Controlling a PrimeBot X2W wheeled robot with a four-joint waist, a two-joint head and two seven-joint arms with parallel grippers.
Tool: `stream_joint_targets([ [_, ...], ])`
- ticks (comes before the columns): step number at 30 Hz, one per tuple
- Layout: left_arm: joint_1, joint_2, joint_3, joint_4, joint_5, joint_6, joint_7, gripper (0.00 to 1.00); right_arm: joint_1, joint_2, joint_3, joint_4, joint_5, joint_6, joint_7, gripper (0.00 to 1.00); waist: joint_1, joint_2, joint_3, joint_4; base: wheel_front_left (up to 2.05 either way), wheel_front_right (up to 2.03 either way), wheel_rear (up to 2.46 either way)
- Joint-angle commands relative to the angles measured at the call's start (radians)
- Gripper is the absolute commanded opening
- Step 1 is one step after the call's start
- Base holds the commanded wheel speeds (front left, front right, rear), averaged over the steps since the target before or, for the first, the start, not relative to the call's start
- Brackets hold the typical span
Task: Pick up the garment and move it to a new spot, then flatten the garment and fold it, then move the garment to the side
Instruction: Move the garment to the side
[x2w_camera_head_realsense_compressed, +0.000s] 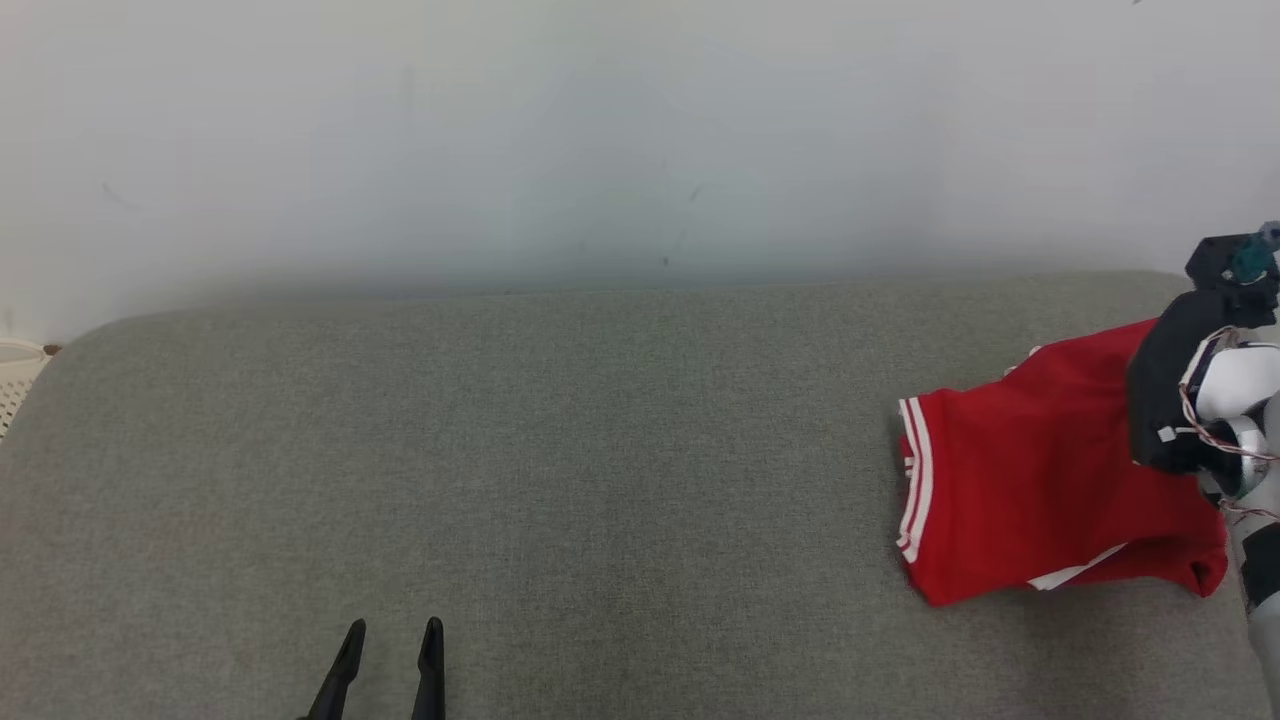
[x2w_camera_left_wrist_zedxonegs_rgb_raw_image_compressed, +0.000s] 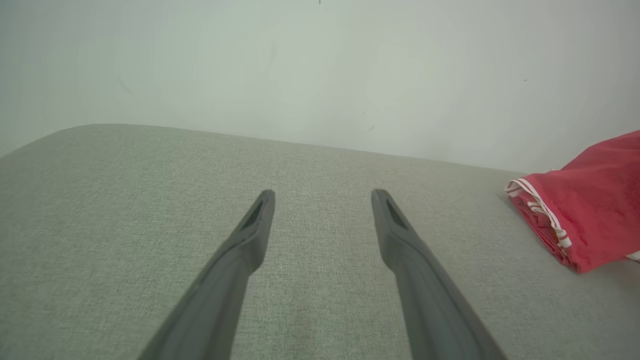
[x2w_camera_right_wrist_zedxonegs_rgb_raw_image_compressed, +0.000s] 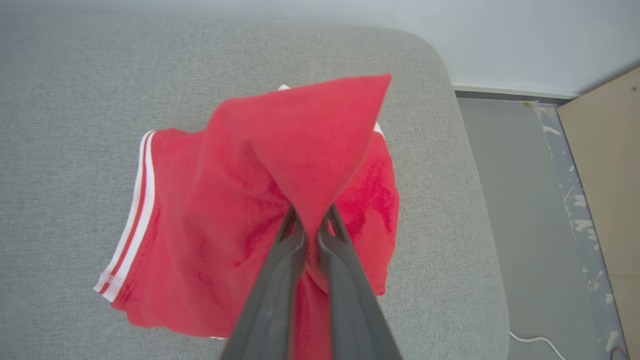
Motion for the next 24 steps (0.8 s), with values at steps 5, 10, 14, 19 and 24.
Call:
stream_joint_targets([
  [5, -0.008, 0.012, -0.008, 0.002, 0.019, 0.001, -0.003, 1.00, 0.005, -0.031, -0.118, -0.006, -0.099, -0.002, -0.037, 0.00, -0.0001, -0.0001, 0.015, 0.027, 0.00, 0.00, 0.00],
  [10, -0.012, 0.034, -0.023, -0.002, 0.028, 0.001, -0.003, 1.00, -0.004, -0.041, -0.244, 0.031, -0.192, -0.002, -0.098, 0.00, -0.0001, -0.0001, 0.041, 0.054, 0.00, 0.00, 0.00],
  [14, -0.027, 0.051, -0.041, -0.011, 0.033, 0.001, -0.003, 1.00, -0.013, -0.059, -0.343, 0.031, -0.288, -0.002, -0.149, 0.00, -0.0001, -0.0001, 0.082, 0.078, 0.00, 0.00, 0.00],
  [19, -0.017, 0.058, -0.062, -0.069, 0.053, 0.008, 0.017, 1.00, 0.006, -0.076, -0.408, 0.027, -0.407, -0.002, -0.196, 0.00, -0.0001, -0.0001, 0.129, 0.099, 0.00, 0.00, 0.00],
  [24, -0.023, 0.069, -0.069, -0.111, 0.057, 0.015, 0.040, 1.00, 0.040, -0.070, -0.440, 0.029, -0.482, -0.002, -0.215, 0.85, -0.0001, -0.0001, 0.153, 0.102, 0.00, 0.00, 0.00],
])
